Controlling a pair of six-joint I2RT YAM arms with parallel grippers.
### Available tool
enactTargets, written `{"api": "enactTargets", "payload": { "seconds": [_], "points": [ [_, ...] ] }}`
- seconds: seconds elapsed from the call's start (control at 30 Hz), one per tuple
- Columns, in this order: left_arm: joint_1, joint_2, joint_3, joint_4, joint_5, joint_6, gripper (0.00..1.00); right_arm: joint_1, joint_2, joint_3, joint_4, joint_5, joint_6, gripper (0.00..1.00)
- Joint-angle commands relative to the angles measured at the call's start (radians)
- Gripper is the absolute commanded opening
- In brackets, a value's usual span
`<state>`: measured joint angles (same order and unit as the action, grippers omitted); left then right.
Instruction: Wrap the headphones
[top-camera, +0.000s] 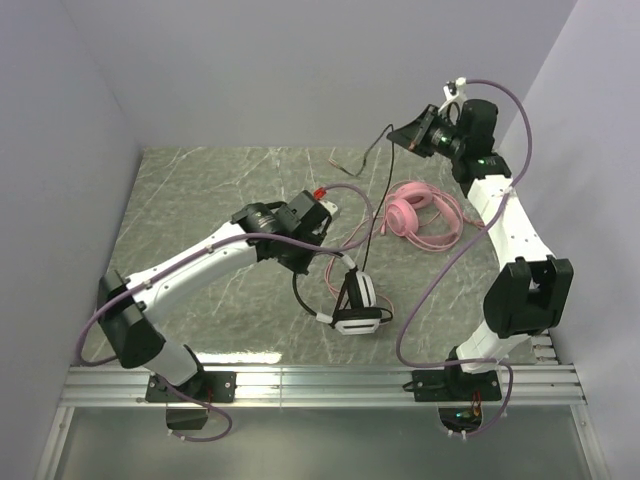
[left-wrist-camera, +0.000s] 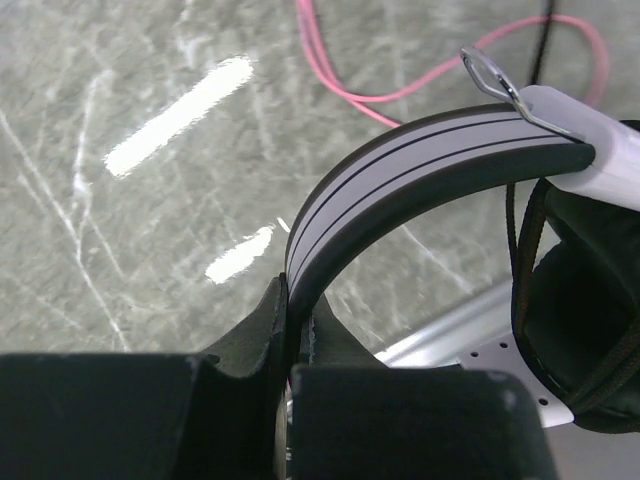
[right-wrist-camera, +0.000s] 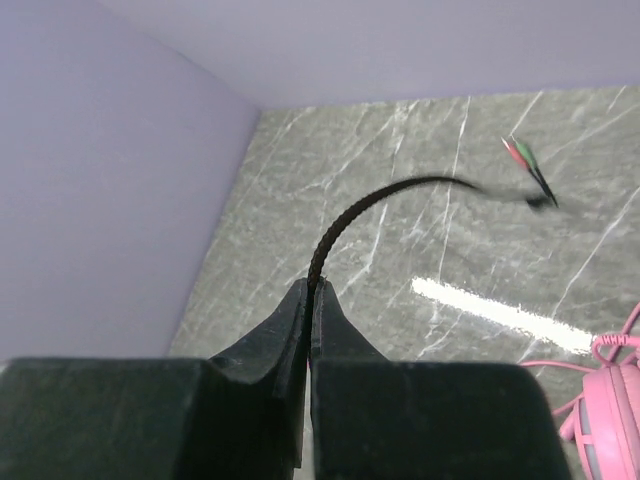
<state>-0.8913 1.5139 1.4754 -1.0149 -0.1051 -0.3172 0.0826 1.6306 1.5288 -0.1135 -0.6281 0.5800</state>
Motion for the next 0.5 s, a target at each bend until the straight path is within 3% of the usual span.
{"api": "enactTargets", "payload": {
  "seconds": [0.0, 0.17, 0.47],
  "points": [
    [-0.001, 0.035, 0.036, 0.03, -0.047, -0.042, 0.0, -0.014, -0.024, 0.062, -0.066, -0.056, 0.014, 0.0],
    [-0.006, 0.084, 0.06, 0.021, -0.1, -0.065, 0.0, -0.029, -0.063, 0.042, -0.028, -0.088, 0.052, 0.0],
    [-0.035, 0.072, 0.059, 0.079, -0.025, -0.026, 0.0, -0.043, -0.051, 0.063, -0.035, -0.104, 0.069, 0.0]
  ]
}}
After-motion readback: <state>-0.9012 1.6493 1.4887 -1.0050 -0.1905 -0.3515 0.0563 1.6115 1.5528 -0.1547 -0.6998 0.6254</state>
